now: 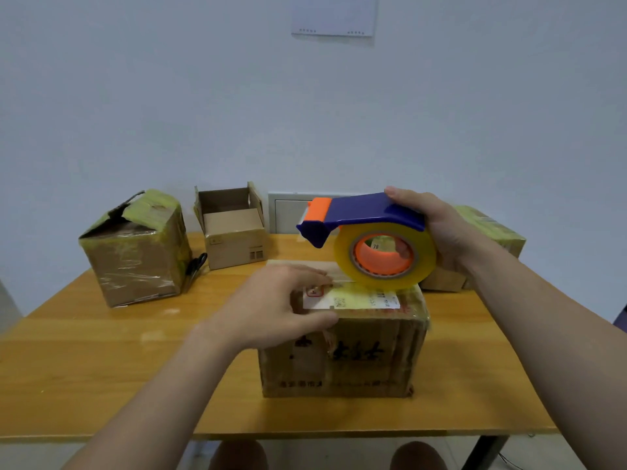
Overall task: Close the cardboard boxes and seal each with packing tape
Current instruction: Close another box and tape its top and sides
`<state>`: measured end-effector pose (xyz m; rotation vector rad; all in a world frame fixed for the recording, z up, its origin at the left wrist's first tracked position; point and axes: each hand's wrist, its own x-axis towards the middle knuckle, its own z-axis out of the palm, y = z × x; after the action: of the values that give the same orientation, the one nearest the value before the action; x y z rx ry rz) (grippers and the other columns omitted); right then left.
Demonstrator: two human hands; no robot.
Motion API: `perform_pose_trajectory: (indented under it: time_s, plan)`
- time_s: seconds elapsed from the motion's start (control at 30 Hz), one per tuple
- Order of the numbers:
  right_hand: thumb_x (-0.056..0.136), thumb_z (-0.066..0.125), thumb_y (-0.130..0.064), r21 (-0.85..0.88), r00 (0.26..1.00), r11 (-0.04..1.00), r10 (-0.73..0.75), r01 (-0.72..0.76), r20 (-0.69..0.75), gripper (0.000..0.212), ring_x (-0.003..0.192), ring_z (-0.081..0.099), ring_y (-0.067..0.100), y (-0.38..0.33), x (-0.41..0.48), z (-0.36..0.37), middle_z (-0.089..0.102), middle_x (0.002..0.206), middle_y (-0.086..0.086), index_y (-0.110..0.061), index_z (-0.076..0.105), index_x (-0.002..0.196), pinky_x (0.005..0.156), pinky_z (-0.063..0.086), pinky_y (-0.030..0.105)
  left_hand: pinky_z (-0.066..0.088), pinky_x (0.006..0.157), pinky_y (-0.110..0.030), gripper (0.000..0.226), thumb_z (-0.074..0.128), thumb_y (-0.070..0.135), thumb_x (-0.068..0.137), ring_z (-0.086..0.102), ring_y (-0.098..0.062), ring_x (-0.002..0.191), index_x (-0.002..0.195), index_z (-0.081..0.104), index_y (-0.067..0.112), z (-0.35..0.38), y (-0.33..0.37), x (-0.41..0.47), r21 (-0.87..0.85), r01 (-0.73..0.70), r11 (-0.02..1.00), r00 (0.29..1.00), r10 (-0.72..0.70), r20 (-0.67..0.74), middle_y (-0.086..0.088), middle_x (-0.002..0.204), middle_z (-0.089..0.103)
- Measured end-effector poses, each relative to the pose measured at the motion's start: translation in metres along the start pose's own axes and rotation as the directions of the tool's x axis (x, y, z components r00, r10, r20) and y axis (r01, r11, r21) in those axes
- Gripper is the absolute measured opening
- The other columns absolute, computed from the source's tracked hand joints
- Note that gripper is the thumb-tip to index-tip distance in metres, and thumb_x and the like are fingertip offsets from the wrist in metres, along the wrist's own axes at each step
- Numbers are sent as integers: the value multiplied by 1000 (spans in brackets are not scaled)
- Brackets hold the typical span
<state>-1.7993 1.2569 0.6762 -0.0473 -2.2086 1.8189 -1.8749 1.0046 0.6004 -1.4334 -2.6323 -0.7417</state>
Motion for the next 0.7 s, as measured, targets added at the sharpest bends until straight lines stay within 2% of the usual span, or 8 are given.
perform_pose_trajectory:
  time_s: [0.07, 0.13, 0.17, 0.23, 0.27, 0.33, 0.5, 0.7]
  plan:
    - [78, 71, -52, -17, 999, 1000, 0, 0, 34, 55, 61, 57, 28, 0, 4, -2, 62, 87, 23, -1, 72, 97, 50, 49, 27, 56, 82, -23, 26, 68, 50, 93, 64, 3, 103, 111, 77, 34, -7, -7, -2, -210, 83, 974, 974, -124, -189, 19, 114, 72]
    - [70, 74, -55, -19, 998, 1000, 6, -4, 70, 62, 63, 57, 28, 1, 8, -2, 61, 89, 23, 0, 71, 100, 53, 48, 29, 54, 71, -24, 16, 66, 35, 100, 71, -6, 87, 101, 78, 24, -18, -13, 3, -499, 177, 849, 879, -365, -309, 7, 97, 78]
    - [67, 75, -55, -17, 996, 1000, 8, -6, 86, 63, 64, 57, 28, 1, 11, -1, 62, 89, 22, -1, 72, 99, 54, 48, 29, 53, 67, -25, 19, 63, 32, 102, 74, -11, 84, 104, 76, 19, -24, -14, 7, -654, 213, 726, 843, -475, -252, 1, 96, 79]
    - [66, 75, -55, -13, 993, 1000, 8, -6, 118, 58, 64, 58, 27, 0, 15, 2, 63, 86, 20, -5, 73, 95, 53, 48, 28, 56, 62, -24, 26, 58, 33, 105, 76, -19, 82, 114, 71, 12, -35, -13, 14, -834, 278, 477, 838, -545, -33, -9, 96, 80]
    - [66, 75, -55, -14, 991, 1000, 6, -5, 133, 56, 63, 58, 26, -1, 17, 4, 64, 85, 19, -6, 73, 93, 52, 49, 27, 58, 61, -22, 28, 57, 33, 106, 76, -21, 82, 116, 69, 10, -38, -14, 17, -857, 311, 410, 846, -531, 53, -13, 96, 80]
    - [65, 75, -55, -27, 989, 1000, 2, 2, 149, 55, 67, 61, 28, -1, 20, 7, 66, 87, 20, -8, 74, 92, 56, 51, 29, 59, 59, -20, 29, 54, 28, 107, 77, -21, 80, 118, 68, 6, -40, -15, 22, -870, 339, 359, 862, -490, 133, -17, 95, 79]
    - [67, 74, -57, -60, 984, 998, 3, 7, 177, 54, 81, 61, 37, 2, 24, 12, 70, 93, 20, -11, 76, 94, 68, 52, 35, 55, 55, -17, 23, 62, 18, 102, 69, -11, 65, 110, 75, 1, -37, -22, 25, -914, 298, 275, 872, -469, 143, -11, 80, 75]
    - [78, 68, -48, -71, 974, 997, 27, -11, 224, 37, 71, 67, 23, -2, 29, 14, 73, 87, 12, -15, 76, 91, 62, 56, 31, 55, 54, -15, 18, 63, 12, 102, 67, -9, 62, 110, 76, 3, -35, -26, 24, -924, 293, 245, 857, -496, 140, -9, 77, 73]
